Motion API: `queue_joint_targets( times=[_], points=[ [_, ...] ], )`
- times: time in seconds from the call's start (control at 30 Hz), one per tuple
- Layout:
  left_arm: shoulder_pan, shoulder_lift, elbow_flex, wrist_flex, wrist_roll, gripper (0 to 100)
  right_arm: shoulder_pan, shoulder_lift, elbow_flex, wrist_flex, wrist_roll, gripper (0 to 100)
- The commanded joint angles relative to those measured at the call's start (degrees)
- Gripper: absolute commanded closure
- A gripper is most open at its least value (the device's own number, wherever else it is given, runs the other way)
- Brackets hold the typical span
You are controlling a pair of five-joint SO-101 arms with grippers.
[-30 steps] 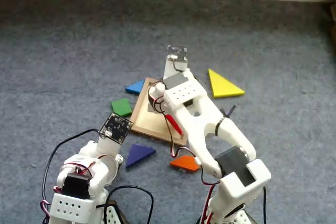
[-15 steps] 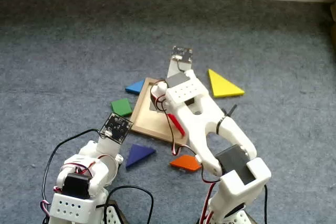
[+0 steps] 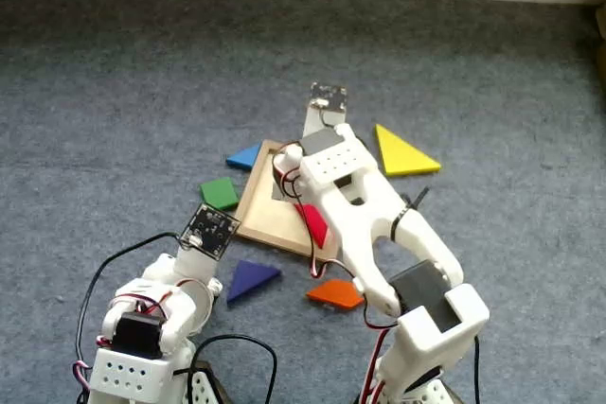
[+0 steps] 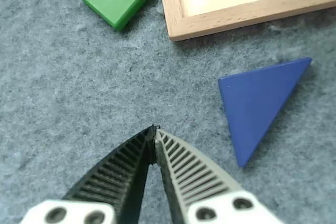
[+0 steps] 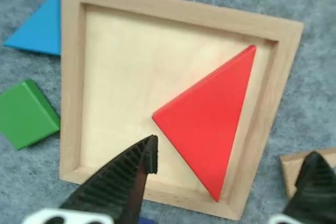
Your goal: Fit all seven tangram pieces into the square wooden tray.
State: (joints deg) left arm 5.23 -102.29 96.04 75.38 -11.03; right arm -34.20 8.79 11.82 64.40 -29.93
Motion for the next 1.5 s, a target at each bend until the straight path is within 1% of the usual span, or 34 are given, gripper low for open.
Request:
queue_joint_targets(
  times=[0.0,0.07,0.1,0.17,0.23,0.3,0.5,0.67,0.87,0.97,1.07,1.1,1.23,1.33,1.47],
  points=[
    [0.75,-1.63,1.1,0.26,-0.26,99,0.92,-0.75,-5.32,0.31,6.42,77.1],
    [0.75,-1.63,1.1,0.26,-0.26,99,1.01,-0.75,-5.85,0.22,9.58,86.8],
    [0.75,-1.63,1.1,0.26,-0.26,99,0.92,-0.75,-6.02,0.13,11.43,90.2],
    [0.75,-1.63,1.1,0.26,-0.26,99,0.75,-0.75,-5.67,-1.89,14.07,94.3],
    [0.75,-1.63,1.1,0.26,-0.26,99,0.75,-0.66,-5.49,-4.88,15.03,96.2],
    [0.75,-1.63,1.1,0.26,-0.26,99,0.75,-0.22,-4.44,-6.73,15.03,97.1],
    [0.75,-1.63,1.1,0.26,-0.26,99,1.01,4.26,-1.8,-6.55,15.03,97.1],
    [0.75,-1.63,1.1,0.26,-0.26,99,2.33,6.37,-2.15,-0.22,15.03,97.0],
    [0.75,-1.63,1.1,0.26,-0.26,99,8.31,6.2,-2.07,1.19,15.38,97.0],
    [0.75,-1.63,1.1,0.26,-0.26,99,8.92,5.93,-2.42,2.86,15.47,97.0],
    [0.75,-1.63,1.1,0.26,-0.26,99,8.75,3.82,-5.85,6.37,15.74,97.0],
    [0.75,-1.63,1.1,0.26,-0.26,99,8.92,2.68,-7.08,8.04,17.05,97.0],
    [0.75,-1.63,1.1,0.26,-0.26,99,11.56,-3.3,-10.07,13.05,27.52,97.1],
    [0.75,-1.63,1.1,0.26,-0.26,99,14.99,-6.37,-10.51,13.76,35.87,97.1],
    [0.75,-1.63,1.1,0.26,-0.26,99,19.65,-6.81,-10.77,13.23,48.26,96.7]
  ],
)
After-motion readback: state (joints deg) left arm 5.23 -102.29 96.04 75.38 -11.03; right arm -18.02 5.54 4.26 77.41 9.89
